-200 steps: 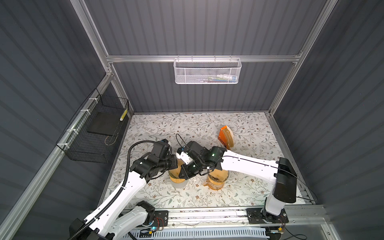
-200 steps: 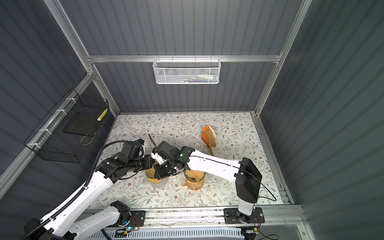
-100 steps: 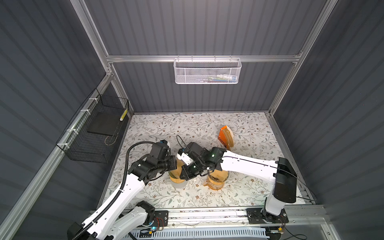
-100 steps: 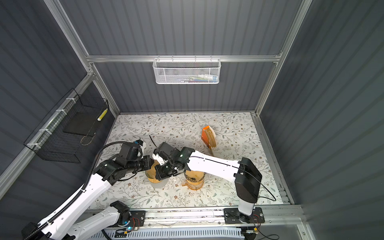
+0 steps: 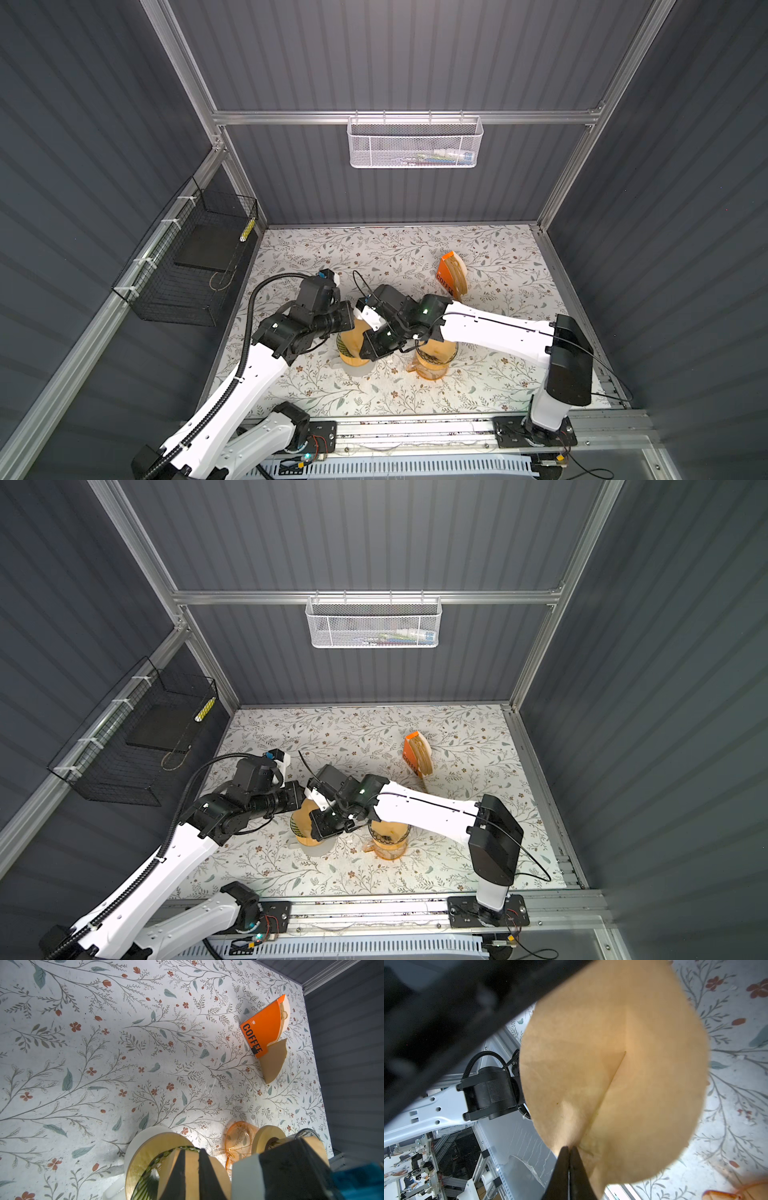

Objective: Place the coffee filter in the dripper

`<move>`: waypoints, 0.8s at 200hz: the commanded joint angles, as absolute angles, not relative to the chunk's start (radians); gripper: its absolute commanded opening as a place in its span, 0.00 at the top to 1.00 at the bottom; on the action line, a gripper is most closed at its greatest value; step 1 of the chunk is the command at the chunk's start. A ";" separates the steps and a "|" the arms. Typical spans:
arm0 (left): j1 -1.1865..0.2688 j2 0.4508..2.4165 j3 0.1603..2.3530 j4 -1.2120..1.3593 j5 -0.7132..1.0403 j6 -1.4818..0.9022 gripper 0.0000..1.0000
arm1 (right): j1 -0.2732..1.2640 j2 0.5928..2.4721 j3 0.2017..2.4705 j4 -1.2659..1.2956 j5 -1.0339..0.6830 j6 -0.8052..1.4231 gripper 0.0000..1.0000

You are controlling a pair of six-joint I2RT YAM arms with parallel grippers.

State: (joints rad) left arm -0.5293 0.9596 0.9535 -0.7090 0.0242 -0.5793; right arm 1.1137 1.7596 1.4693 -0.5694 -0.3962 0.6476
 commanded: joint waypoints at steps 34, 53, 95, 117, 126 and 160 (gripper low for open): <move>-0.530 0.956 0.892 -0.702 -0.003 -0.561 0.85 | 1.117 1.772 1.488 -0.584 -0.393 0.651 0.92; -0.531 0.950 0.876 -0.703 -0.012 -0.561 0.85 | 1.117 1.771 1.489 -0.587 -0.393 0.652 0.92; -0.531 0.939 0.849 -0.703 -0.017 -0.561 0.85 | 1.117 1.776 1.494 -0.590 -0.392 0.655 0.92; -0.531 0.927 0.834 -0.703 -0.018 -0.563 0.85 | 1.117 1.786 1.501 -0.598 -0.388 0.654 0.92; -0.531 0.920 0.829 -0.704 -0.021 -0.564 0.85 | 1.117 1.789 1.506 -0.602 -0.387 0.655 0.92; -0.531 0.901 0.816 -0.712 -0.032 -0.568 0.85 | 1.116 1.793 1.531 -0.626 -0.377 0.652 0.92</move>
